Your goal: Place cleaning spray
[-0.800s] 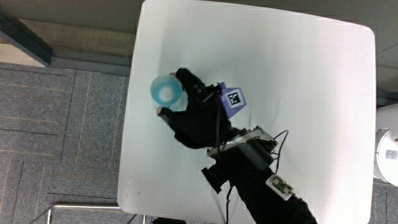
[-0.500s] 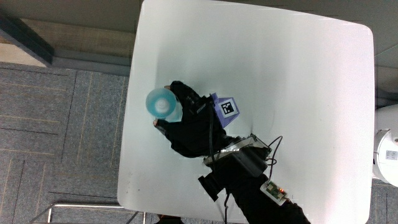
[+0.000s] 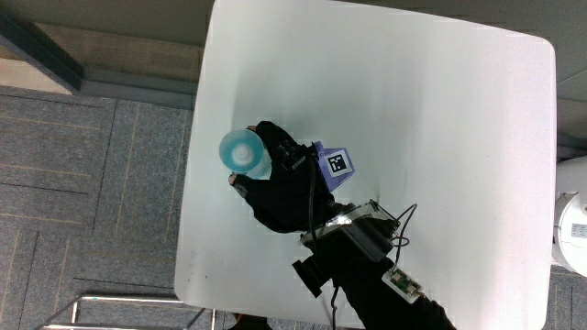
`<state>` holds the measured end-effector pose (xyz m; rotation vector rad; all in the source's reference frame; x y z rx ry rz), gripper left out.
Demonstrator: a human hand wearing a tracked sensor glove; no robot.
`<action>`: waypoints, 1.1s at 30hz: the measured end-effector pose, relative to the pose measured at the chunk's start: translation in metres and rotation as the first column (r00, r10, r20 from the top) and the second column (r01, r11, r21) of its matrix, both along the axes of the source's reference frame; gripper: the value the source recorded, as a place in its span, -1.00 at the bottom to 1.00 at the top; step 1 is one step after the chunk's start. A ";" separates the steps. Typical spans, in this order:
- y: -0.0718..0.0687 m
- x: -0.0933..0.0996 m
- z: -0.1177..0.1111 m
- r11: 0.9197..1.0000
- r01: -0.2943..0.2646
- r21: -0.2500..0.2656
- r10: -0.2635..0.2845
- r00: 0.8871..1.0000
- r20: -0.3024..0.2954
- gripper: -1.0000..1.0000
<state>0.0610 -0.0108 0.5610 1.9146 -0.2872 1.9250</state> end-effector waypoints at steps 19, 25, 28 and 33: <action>0.000 0.004 -0.037 0.987 0.083 0.138 -0.030 0.935 -0.354 -0.96; 0.000 -0.002 -0.040 0.965 0.167 0.202 -0.048 0.871 -0.489 -1.00; 0.000 0.000 -0.042 0.960 0.171 0.223 -0.028 0.849 -0.528 -1.00; 0.001 0.003 -0.044 0.949 0.181 0.258 0.007 0.808 -0.590 -1.00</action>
